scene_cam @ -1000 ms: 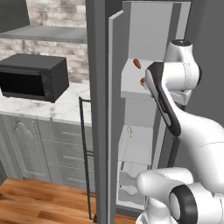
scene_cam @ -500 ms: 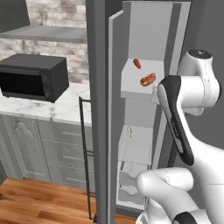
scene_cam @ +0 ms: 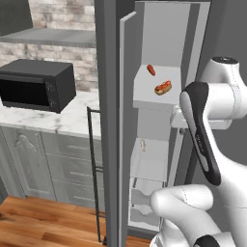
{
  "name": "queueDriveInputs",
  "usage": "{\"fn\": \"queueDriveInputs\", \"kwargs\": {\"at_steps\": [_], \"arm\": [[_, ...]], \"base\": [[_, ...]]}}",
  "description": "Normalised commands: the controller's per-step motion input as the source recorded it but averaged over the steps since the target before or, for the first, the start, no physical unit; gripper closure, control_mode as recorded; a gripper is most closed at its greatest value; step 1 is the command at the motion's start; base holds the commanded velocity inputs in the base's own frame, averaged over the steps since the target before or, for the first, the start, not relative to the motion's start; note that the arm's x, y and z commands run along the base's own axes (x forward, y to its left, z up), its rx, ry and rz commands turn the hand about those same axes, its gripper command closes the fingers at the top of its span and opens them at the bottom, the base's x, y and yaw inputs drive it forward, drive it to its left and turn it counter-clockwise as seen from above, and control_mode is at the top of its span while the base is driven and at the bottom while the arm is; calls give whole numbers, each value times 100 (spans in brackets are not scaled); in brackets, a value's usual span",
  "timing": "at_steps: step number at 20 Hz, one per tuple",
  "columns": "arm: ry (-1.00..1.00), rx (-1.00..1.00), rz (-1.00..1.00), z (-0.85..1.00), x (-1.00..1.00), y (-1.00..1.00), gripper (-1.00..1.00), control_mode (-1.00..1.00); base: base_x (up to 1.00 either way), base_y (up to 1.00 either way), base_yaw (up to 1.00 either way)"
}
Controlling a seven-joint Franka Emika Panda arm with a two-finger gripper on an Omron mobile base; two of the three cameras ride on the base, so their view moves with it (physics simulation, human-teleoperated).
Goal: Store the hot dog in the freezer for long-term storage. Close the freezer door after placing the cooked food.
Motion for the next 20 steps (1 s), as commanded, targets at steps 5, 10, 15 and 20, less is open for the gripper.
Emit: {"fn": "queueDriveInputs", "kwargs": {"at_steps": [5,10,15,20], "arm": [[7,-6,8,-20,-58,8,-100,-100],[0,0,10,-21,-74,2,-100,-100],[4,0,2,-30,-33,0,-100,-100],[20,-7,0,-21,5,0,-100,-100]], "base": [[0,0,0],[0,0,0],[0,0,0],[0,0,0]]}}
